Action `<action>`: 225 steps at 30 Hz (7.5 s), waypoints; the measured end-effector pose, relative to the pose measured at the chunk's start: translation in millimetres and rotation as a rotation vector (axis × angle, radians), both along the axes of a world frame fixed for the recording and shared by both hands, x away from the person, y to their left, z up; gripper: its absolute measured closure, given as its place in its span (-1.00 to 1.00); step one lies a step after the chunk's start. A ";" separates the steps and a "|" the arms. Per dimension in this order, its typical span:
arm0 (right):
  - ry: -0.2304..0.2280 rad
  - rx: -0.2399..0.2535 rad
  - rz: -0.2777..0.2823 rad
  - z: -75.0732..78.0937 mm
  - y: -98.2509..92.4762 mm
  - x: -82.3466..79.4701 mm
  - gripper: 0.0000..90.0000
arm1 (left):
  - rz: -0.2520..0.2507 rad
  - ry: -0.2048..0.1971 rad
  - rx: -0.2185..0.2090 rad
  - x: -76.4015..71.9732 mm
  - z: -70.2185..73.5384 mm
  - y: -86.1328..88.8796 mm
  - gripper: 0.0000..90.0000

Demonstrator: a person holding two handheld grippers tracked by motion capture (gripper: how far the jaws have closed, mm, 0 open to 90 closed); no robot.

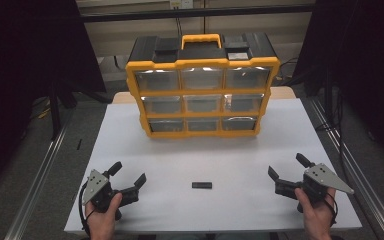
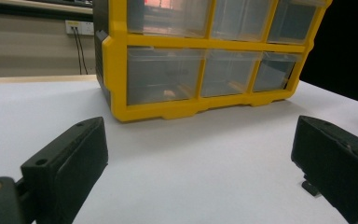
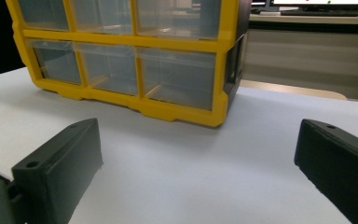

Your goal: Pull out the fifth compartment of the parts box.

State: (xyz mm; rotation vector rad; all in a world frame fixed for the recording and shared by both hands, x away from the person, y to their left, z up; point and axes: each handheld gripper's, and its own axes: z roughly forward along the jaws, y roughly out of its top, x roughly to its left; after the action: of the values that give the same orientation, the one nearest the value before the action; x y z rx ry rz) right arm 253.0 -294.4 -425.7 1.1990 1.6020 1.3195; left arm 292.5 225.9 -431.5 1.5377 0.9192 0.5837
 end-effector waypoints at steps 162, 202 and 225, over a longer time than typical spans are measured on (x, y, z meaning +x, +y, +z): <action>-0.381 -0.695 0.144 68.1 154.6 143.6 -0.84 | 0.008 0.008 0.034 -2.3 -1.5 -1.5 -0.91; -0.471 -1.337 0.045 54.4 171.2 164.1 0.27 | 0.004 0.015 0.040 -2.3 -1.6 -2.5 -0.91; -0.478 -1.394 0.005 59.9 181.3 165.2 0.74 | 0.002 0.009 0.040 -1.6 -1.3 -1.0 -0.91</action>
State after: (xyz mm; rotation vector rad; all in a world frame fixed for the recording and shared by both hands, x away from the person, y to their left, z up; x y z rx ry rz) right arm 418.2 -113.1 -365.8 0.0016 1.5790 0.1928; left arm 290.9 224.9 -432.8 1.5767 0.9215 0.6004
